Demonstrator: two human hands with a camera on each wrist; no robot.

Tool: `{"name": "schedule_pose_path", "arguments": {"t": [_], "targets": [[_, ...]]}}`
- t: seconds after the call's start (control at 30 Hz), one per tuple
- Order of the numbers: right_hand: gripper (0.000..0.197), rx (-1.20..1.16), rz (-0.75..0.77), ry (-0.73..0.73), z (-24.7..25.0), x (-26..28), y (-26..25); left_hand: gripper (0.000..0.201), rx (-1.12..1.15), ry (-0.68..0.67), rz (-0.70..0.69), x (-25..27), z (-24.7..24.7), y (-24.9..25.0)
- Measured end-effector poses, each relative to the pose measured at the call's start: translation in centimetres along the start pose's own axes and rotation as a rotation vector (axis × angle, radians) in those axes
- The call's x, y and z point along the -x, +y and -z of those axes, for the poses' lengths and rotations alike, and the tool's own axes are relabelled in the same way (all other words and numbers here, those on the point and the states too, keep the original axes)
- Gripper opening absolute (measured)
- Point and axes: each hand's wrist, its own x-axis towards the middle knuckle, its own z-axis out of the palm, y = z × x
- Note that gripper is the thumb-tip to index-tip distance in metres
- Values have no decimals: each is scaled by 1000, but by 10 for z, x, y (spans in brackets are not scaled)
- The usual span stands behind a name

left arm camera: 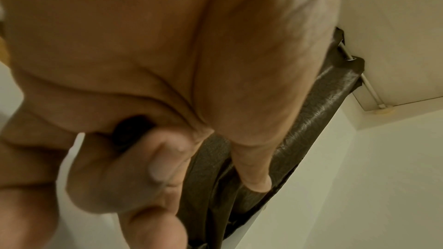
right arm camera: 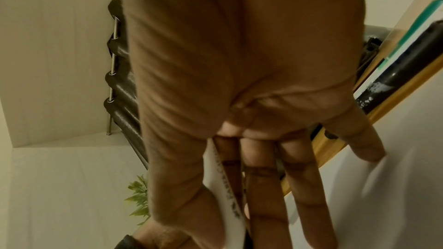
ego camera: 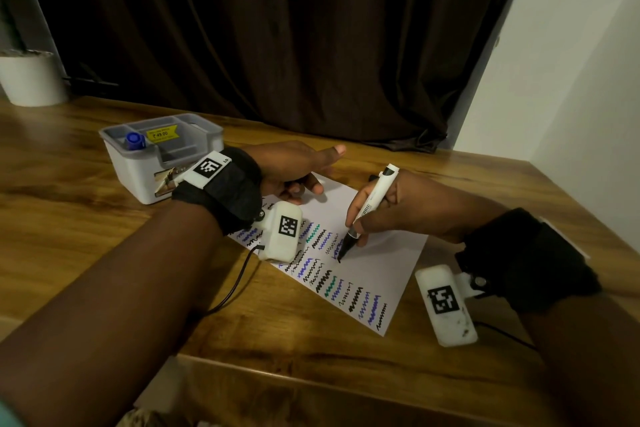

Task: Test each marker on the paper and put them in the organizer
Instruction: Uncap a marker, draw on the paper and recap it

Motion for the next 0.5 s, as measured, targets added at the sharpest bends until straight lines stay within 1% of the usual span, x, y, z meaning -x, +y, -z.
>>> {"name": "schedule_pose_path", "arguments": {"t": [0.13,0.27,0.5], "targets": [[8,3,3,-11,0,0,0,67,0,-4,1,-1,0,-1],[11,9,10,10,0,0,-1,67,-4,0,1,0,0,0],[9,-10,-9,13,1,0,0,66,0,0,10,-1,-1,1]]}}
